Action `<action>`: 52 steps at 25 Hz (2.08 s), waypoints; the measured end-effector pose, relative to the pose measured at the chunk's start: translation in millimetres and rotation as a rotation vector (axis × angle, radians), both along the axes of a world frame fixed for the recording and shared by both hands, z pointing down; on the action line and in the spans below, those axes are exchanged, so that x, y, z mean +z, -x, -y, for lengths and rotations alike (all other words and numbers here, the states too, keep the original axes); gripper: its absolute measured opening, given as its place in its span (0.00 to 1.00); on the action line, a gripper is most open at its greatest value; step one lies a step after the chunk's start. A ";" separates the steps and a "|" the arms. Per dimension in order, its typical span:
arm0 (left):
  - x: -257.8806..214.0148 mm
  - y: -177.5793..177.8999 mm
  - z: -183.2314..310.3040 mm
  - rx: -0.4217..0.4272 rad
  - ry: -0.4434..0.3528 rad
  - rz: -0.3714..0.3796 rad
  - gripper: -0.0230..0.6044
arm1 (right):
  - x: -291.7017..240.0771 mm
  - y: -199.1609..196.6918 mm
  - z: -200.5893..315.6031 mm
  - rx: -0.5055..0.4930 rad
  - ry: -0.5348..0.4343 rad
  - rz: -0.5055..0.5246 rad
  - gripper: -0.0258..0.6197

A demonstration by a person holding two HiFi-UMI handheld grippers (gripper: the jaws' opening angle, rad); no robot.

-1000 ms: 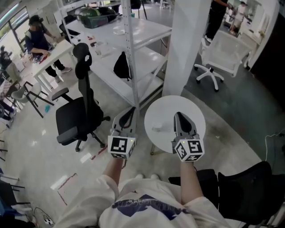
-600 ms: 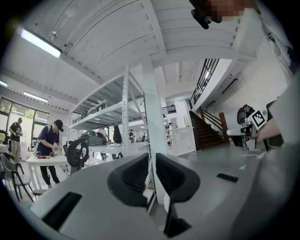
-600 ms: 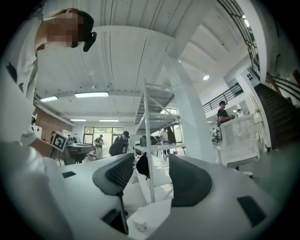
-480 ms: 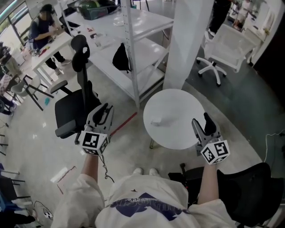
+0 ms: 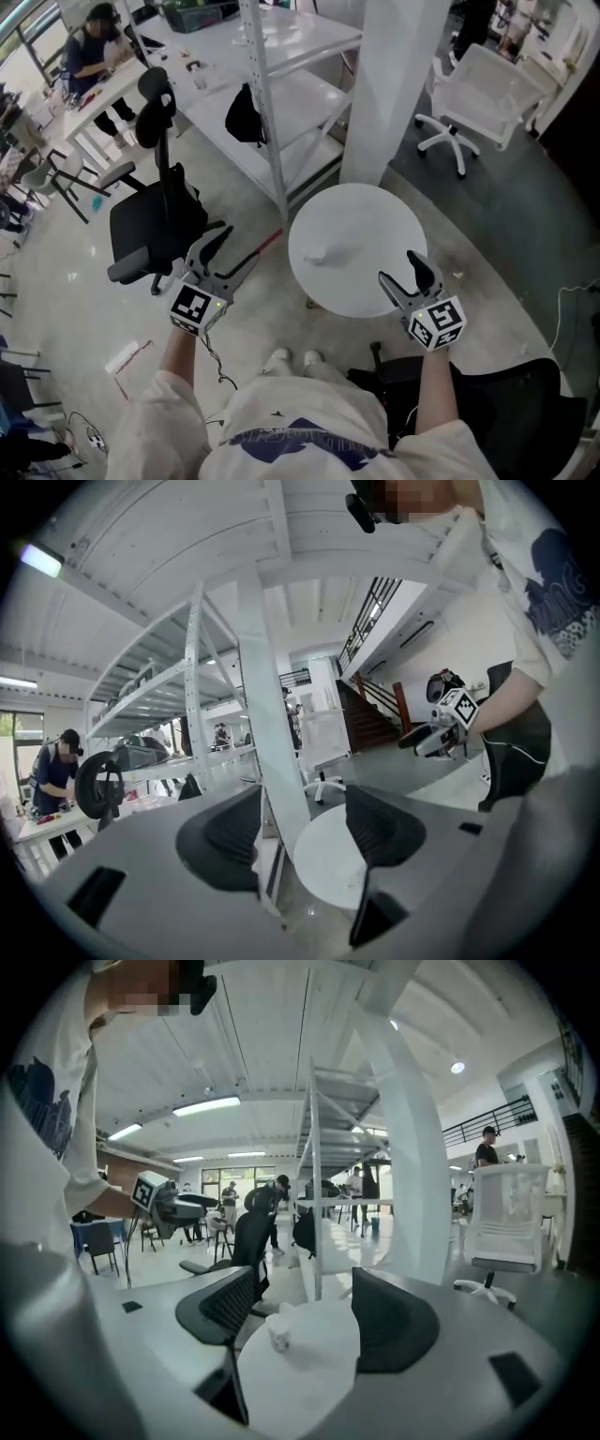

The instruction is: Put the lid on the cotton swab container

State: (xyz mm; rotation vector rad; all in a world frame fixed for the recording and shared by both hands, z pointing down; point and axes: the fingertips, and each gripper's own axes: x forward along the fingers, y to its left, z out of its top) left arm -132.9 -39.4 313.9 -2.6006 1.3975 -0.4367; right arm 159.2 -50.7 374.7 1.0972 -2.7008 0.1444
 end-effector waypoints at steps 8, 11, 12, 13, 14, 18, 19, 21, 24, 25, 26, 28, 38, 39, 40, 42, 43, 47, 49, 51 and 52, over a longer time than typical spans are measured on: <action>18.8 -48.8 13.5 0.148 0.070 0.148 0.57 | 67.5 27.4 11.3 -0.167 0.138 -0.081 0.61; 32.6 -62.4 18.2 0.216 0.101 0.182 0.58 | 96.8 47.6 13.0 -0.211 0.189 -0.122 0.61; 37.1 -65.3 20.5 0.236 0.110 0.186 0.58 | 107.1 54.7 14.9 -0.224 0.203 -0.143 0.61; 41.8 -67.6 23.0 0.257 0.120 0.190 0.59 | 117.8 61.9 17.5 -0.234 0.216 -0.165 0.61; 46.8 -69.3 25.5 0.277 0.129 0.193 0.59 | 128.5 69.2 20.6 -0.244 0.228 -0.185 0.61; 67.1 -74.4 37.2 0.367 0.164 0.215 0.60 | 169.4 94.8 35.3 -0.259 0.289 -0.224 0.61; 71.3 -75.0 40.3 0.387 0.171 0.214 0.60 | 179.0 100.0 38.8 -0.260 0.304 -0.233 0.61; 79.0 -74.0 47.2 0.417 0.181 0.200 0.60 | 197.7 110.9 45.4 -0.264 0.328 -0.254 0.61; 91.1 -70.7 59.0 0.450 0.194 0.177 0.60 | 223.7 127.6 55.6 -0.276 0.363 -0.275 0.61; 95.4 -70.8 62.8 0.462 0.199 0.173 0.60 | 231.4 131.9 59.3 -0.279 0.378 -0.278 0.61; 99.5 -71.4 66.7 0.474 0.202 0.171 0.60 | 238.6 135.3 63.2 -0.281 0.392 -0.280 0.61; 107.7 -72.8 74.0 0.498 0.207 0.169 0.60 | 251.5 141.7 69.9 -0.289 0.412 -0.287 0.62; 145.6 -68.1 88.3 0.578 0.259 0.194 0.60 | 286.8 172.7 78.6 -0.380 0.407 -0.354 0.58; 148.0 -67.7 88.8 0.583 0.263 0.197 0.60 | 287.2 174.7 80.0 -0.383 0.403 -0.352 0.57; 150.1 -67.4 89.3 0.586 0.266 0.198 0.60 | 288.0 176.1 81.4 -0.386 0.400 -0.352 0.56; 153.8 -67.9 89.6 0.592 0.271 0.200 0.60 | 290.2 177.1 83.2 -0.391 0.391 -0.361 0.52; 155.5 -68.9 89.2 0.596 0.274 0.202 0.60 | 291.0 176.9 83.3 -0.397 0.386 -0.367 0.49; 164.3 -74.2 85.1 0.620 0.285 0.220 0.60 | 292.3 175.9 82.1 -0.420 0.367 -0.379 0.42; 169.7 -75.9 81.9 0.636 0.291 0.236 0.60 | 292.5 176.2 82.2 -0.423 0.362 -0.379 0.41; 174.6 -78.2 79.7 0.651 0.290 0.258 0.60 | 292.3 175.9 82.2 -0.425 0.359 -0.378 0.41; 177.2 -79.7 79.8 0.660 0.286 0.273 0.60 | 292.2 175.7 82.5 -0.426 0.358 -0.379 0.41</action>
